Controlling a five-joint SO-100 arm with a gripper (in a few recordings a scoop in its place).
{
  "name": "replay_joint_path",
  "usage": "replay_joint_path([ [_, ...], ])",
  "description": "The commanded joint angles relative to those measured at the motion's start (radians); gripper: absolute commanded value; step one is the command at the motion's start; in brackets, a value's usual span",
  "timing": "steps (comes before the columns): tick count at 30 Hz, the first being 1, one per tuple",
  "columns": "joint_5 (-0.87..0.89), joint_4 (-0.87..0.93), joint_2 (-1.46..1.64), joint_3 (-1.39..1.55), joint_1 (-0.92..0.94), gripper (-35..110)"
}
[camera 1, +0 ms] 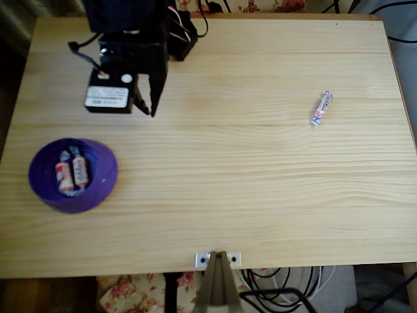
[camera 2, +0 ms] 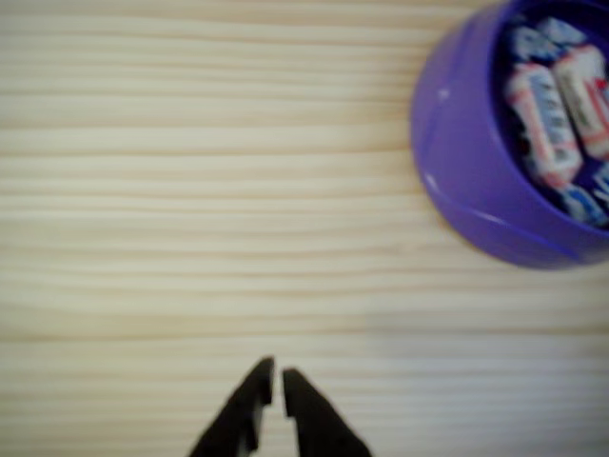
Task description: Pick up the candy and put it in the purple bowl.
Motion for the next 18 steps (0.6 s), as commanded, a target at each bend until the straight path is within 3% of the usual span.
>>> replay_joint_path([
  [1,-0.012,0.003,0.028,-0.011,0.009,0],
  [11,-0.023,-0.023,0.028,-0.005,-0.035,-1],
  [18,0.071,-0.078,0.029,-0.095,-0.118,-1],
])
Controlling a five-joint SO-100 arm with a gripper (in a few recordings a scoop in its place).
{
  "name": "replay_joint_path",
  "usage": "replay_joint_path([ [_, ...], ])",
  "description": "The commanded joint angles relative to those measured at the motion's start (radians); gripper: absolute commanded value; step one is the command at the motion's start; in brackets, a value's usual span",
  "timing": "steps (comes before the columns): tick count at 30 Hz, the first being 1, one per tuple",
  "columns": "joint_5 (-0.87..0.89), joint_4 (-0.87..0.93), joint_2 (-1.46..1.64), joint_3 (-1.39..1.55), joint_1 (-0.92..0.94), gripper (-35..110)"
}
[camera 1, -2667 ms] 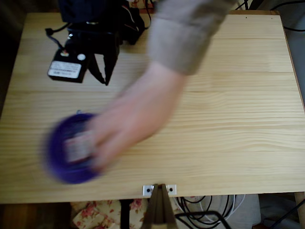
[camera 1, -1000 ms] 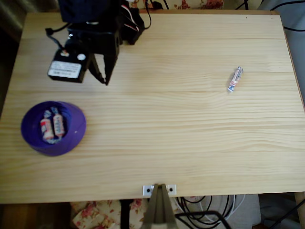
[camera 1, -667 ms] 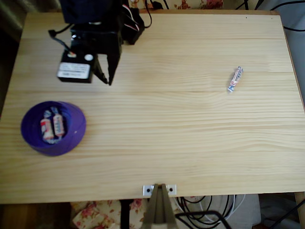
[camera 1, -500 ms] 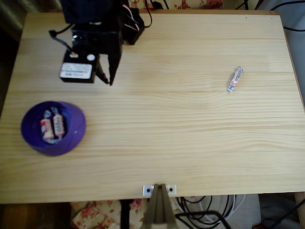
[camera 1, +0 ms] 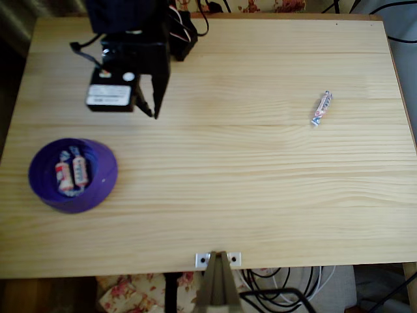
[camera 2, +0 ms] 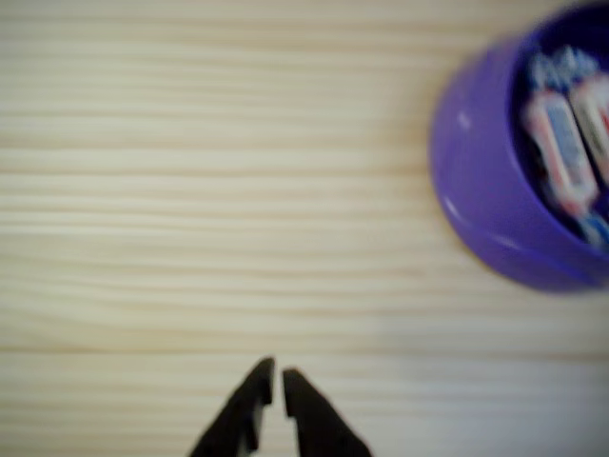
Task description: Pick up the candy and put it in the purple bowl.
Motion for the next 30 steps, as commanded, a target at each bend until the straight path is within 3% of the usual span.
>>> replay_joint_path([
  [1,0.055,-0.052,0.006,-0.121,-0.052,-1],
  [5,0.164,-0.031,-0.301,-0.36,-0.114,-1],
  [9,0.281,0.129,-0.66,-0.709,-0.199,-1],
  [12,0.374,0.224,-0.758,-0.867,-0.295,0],
  [23,0.914,0.341,-0.816,-0.89,-0.687,1],
  [30,1.266,0.233,-0.937,-0.867,-0.965,0],
])
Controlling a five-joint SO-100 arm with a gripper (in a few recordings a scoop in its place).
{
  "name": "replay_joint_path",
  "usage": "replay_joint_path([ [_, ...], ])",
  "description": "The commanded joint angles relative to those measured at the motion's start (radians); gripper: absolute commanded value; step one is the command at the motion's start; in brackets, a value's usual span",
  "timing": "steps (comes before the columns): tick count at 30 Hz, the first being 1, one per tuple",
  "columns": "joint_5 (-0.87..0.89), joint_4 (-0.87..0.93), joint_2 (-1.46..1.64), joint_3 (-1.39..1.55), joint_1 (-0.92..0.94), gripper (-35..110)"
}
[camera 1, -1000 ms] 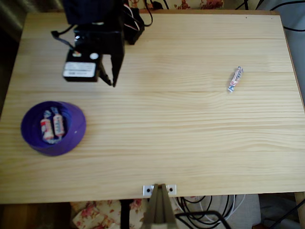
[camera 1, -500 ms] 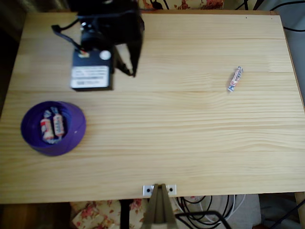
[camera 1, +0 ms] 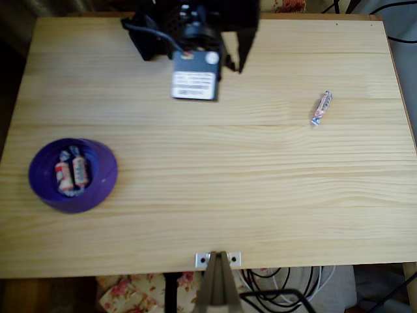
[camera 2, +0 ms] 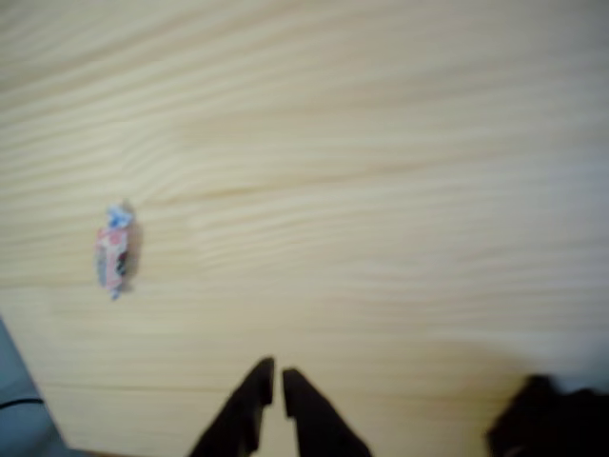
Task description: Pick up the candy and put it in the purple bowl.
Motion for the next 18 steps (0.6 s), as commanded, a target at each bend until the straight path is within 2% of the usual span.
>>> replay_joint_path([
  [1,0.172,-0.06,-0.063,-0.051,-0.149,0],
  [6,0.311,-0.081,-0.255,-0.175,-0.256,0],
  [18,0.543,-0.167,-0.517,-0.43,-0.281,0],
])
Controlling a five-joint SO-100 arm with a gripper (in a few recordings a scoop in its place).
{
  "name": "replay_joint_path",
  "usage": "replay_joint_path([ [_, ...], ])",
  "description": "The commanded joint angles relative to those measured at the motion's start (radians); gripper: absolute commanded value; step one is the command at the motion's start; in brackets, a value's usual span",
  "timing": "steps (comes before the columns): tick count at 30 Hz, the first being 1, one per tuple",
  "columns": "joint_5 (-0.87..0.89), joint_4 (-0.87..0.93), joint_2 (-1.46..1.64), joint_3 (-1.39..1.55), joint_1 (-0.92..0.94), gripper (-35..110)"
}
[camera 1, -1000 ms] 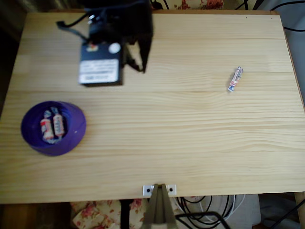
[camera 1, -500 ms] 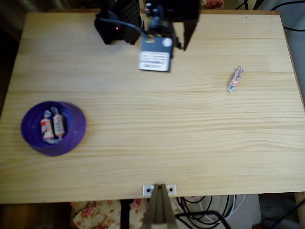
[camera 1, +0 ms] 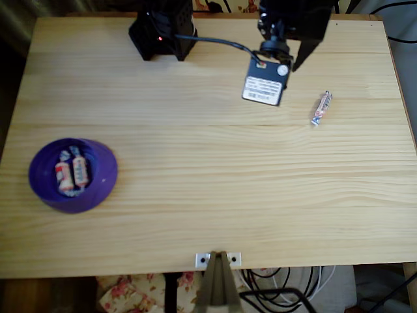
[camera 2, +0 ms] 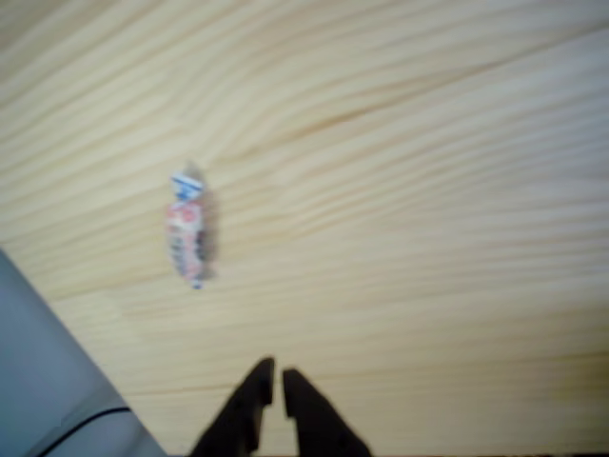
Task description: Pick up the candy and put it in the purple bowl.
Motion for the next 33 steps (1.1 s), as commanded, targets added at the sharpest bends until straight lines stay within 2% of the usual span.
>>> replay_joint_path([
  [1,0.164,-0.025,-0.014,-0.121,-0.032,0],
  [7,0.318,-0.117,-0.094,-0.153,-0.084,0],
  [14,0.307,-0.264,-0.242,-0.207,-0.107,0],
  [17,0.357,-0.206,-0.336,-0.314,-0.117,0],
  [21,0.282,-0.126,-0.413,-0.431,-0.115,-1],
  [24,0.196,-0.219,-0.351,-0.364,-0.103,-1],
  [28,0.199,-0.279,-0.316,-0.321,-0.1,-1],
  [33,0.19,-0.233,-0.367,-0.394,-0.109,-1],
])
